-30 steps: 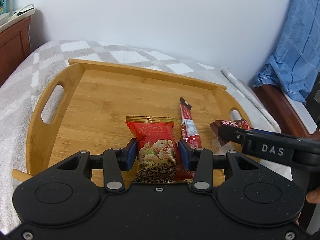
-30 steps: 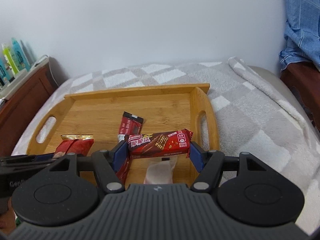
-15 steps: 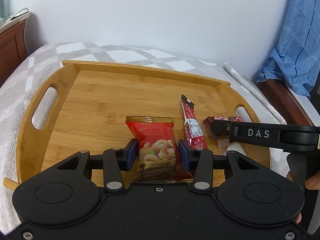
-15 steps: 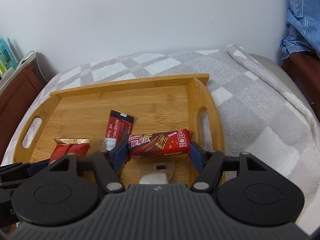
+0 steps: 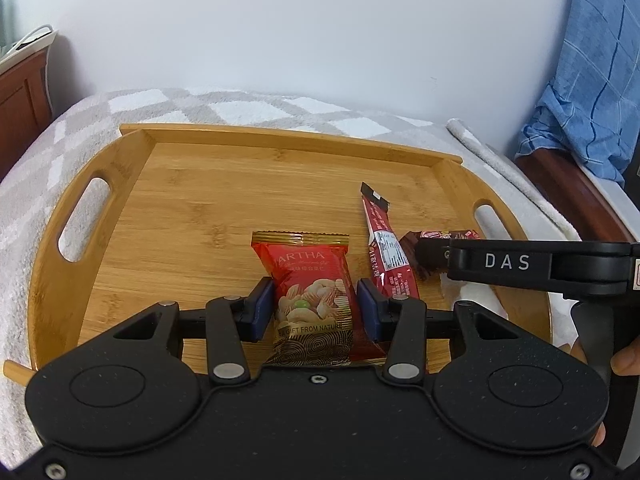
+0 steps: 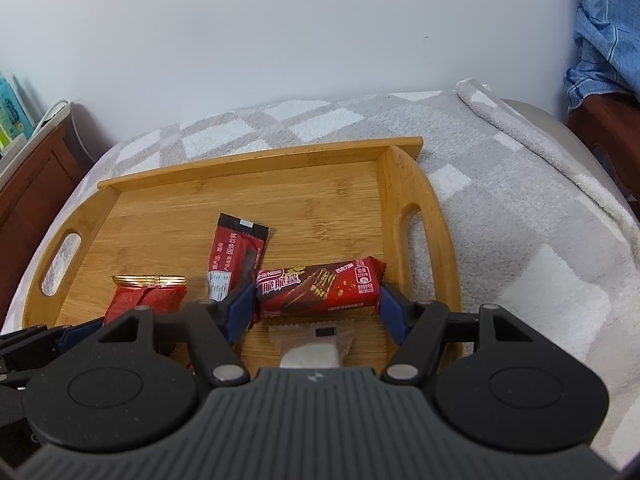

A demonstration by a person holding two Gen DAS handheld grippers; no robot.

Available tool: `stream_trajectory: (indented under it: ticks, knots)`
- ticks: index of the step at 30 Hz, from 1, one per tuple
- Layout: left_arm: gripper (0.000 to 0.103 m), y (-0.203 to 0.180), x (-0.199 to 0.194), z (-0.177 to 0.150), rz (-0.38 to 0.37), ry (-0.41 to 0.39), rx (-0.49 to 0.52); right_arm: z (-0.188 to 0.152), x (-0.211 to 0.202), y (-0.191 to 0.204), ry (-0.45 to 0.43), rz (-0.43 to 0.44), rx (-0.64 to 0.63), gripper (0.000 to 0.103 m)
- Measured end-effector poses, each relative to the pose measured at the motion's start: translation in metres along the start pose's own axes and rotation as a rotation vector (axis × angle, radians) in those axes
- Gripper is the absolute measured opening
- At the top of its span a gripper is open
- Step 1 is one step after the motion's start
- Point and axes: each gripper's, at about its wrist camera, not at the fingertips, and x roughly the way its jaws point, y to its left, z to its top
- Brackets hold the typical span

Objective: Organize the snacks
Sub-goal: 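Carry both packs onto the tray and open both tools to release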

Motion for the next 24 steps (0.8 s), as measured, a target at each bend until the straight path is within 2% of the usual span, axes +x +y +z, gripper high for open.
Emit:
stream_trajectory:
  ticks: [3, 4, 5, 7, 15, 18, 24]
  knots:
    - [0.043, -0.002, -0.001, -0.001, 0.01, 0.0, 0.008, -0.001, -0.001, 0.001, -0.003, -0.001, -0.007, 0.072]
    - [0.044, -0.002, -0.002, -0.001, 0.015, 0.001, 0.011, -0.002, -0.001, 0.001, -0.004, 0.001, -0.002, 0.075]
    - [0.046, -0.003, -0.003, -0.001, 0.021, 0.001, 0.014, -0.002, -0.002, 0.0, -0.004, 0.003, 0.004, 0.081]
    - [0.05, -0.003, -0.006, -0.001, 0.027, -0.004, 0.021, -0.003, -0.006, -0.001, -0.013, 0.005, 0.01, 0.081]
    - [0.078, -0.002, -0.042, -0.006, 0.005, -0.048, 0.025, -0.01, -0.041, -0.002, -0.063, 0.029, 0.012, 0.087]
    - [0.083, 0.0, -0.061, -0.011, -0.01, -0.063, 0.021, -0.018, -0.06, -0.001, -0.094, 0.042, -0.001, 0.089]
    - [0.087, 0.002, -0.097, -0.03, 0.004, -0.091, 0.036, -0.047, -0.095, 0.004, -0.143, 0.069, -0.023, 0.092]
